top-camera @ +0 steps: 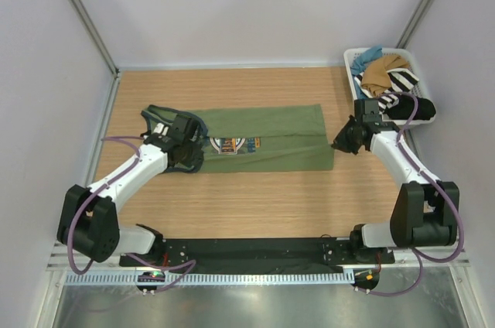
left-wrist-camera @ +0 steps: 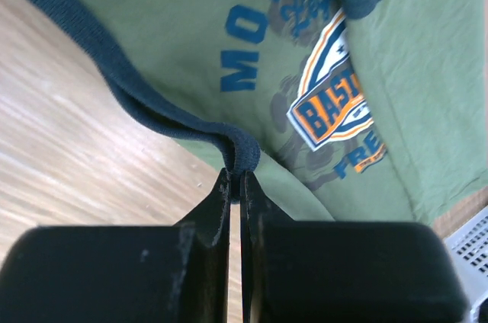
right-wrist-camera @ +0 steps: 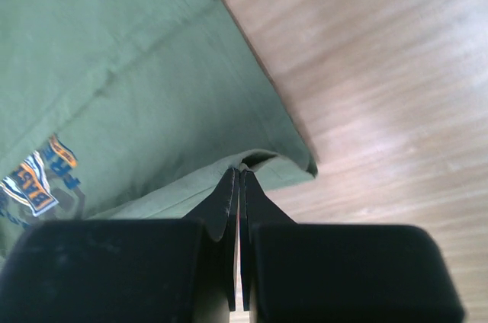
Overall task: Fold and stack the tank tops
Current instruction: Fold the tank top
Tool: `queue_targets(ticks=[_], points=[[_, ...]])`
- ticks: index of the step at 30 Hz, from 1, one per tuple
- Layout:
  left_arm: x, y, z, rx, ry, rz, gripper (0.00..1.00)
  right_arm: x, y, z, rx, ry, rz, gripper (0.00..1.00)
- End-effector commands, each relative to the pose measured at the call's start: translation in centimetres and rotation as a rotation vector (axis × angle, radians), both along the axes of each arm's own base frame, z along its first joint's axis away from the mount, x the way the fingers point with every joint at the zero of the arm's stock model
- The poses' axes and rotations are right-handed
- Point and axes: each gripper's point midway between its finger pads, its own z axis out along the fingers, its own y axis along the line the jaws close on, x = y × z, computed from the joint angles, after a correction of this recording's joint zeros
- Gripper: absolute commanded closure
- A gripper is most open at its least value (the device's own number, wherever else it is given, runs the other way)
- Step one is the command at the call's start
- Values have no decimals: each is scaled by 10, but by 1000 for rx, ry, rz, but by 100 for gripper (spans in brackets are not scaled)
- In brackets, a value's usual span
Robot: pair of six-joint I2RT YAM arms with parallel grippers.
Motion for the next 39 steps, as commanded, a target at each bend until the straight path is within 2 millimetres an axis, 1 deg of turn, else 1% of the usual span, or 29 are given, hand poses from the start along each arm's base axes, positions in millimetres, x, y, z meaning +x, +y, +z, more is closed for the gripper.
queue_targets(ticks=[1,2,3,5,7,8,9,10,11,12,13,14,16,17,18,19,20,22,23,24,25,27,28,30,31,32,39], points=[[26,3,17,15,-63,18,100,38,-5,19,-30,-90,5,99],[32,4,22,13,-76,19,100,42,-4,19,-32,-88,6,99],[36,3,18,17,-64,18,100,51,-4,17,-30,-82,8,99],[48,2,24,15,-76,15,100,61,-4,20,-27,-86,8,99],[55,2,20,25,-58,15,100,67,-4,13,-31,-68,0,99],[61,2,25,23,-69,16,100,70,-6,13,-35,-68,-7,99],[64,2,24,32,-65,16,100,75,-6,16,-34,-83,-8,99],[66,2,18,37,-47,18,100,77,-5,11,-31,-71,-11,99],[71,3,20,34,-50,21,100,83,-5,14,-26,-83,-12,99],[74,3,20,36,-50,23,100,86,-4,13,-24,-83,-12,99],[75,3,15,42,-39,23,100,89,-4,14,-23,-83,-14,99],[80,4,16,40,-43,28,100,95,-5,14,-30,-83,-15,99],[85,3,15,39,-42,23,100,101,-5,15,-29,-84,-16,99],[90,4,13,43,-36,26,100,108,-12,16,-61,-86,-36,99],[93,4,14,45,-37,24,100,109,-13,16,-70,-83,-40,99],[95,4,13,52,-32,18,100,113,-14,17,-71,-86,-41,99],[101,3,14,57,-33,20,100,117,-14,20,-70,-95,-43,99],[105,3,13,65,-23,16,100,122,-13,15,-67,-88,-42,99],[110,2,14,67,-25,14,100,127,-13,18,-69,-95,-44,99],[112,1,14,68,-25,11,100,128,-14,12,-71,-80,-46,99],[116,0,17,68,-33,9,100,132,-14,13,-73,-85,-49,99],[119,1,13,80,-19,8,100,134,-14,7,-75,-70,-50,99],[123,1,15,80,-23,9,100,135,-15,6,-75,-66,-52,99],[125,3,11,86,-11,11,100,139,-15,6,-76,-70,-54,99],[128,4,13,84,-15,16,100,140,-15,1,-77,-57,-56,99],[130,5,12,84,-15,20,100,144,-16,3,-78,-63,-59,99],[142,15,10,93,-3,36,100,156,-13,-5,-65,-51,-62,99]])
